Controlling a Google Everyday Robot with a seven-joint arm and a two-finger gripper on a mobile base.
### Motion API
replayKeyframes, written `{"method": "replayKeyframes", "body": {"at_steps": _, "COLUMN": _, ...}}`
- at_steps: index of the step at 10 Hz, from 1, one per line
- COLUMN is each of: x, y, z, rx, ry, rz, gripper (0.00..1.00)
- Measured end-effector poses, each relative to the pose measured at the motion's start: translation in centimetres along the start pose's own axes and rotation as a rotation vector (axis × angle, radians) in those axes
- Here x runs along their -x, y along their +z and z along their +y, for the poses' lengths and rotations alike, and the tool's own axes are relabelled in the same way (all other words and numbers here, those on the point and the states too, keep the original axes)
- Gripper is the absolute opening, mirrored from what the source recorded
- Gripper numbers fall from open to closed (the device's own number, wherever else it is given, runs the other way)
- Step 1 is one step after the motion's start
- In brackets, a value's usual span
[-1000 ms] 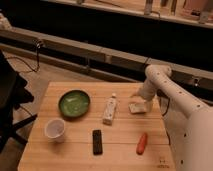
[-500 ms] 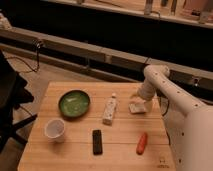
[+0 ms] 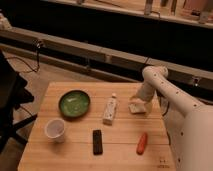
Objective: Place the white sponge in the ceramic bowl
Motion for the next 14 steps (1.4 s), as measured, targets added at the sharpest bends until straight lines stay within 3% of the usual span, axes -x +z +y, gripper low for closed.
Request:
{"method": "replayKeyframes", "body": {"at_steps": 4, "x": -0.5, "y": 0.9, "z": 0.4, "rx": -0.004, "ry": 0.026, "rz": -0.030, "gripper": 0.78}}
{"method": "replayKeyframes", "body": {"at_steps": 7, "x": -0.8, "y": 1.6, "z": 0.7, "rx": -0.012, "ry": 0.045, "rz": -0.052, "gripper": 0.53}}
{"method": "replayKeyframes", "body": {"at_steps": 11, "x": -0.9, "y": 1.5, "z": 0.8, "rx": -0.021, "ry": 0.050, "rz": -0.052, "gripper": 0.05}}
{"method": "replayKeyframes", "body": {"at_steps": 12, "x": -0.9, "y": 1.5, "z": 0.9, "rx": -0.020, "ry": 0.050, "rz": -0.052, "gripper": 0.00}}
{"method": "replayKeyframes", "body": {"at_steps": 14, "x": -0.9, "y": 1.4, "z": 1.0, "rx": -0.016, "ry": 0.051, "rz": -0.053, "gripper": 0.00}}
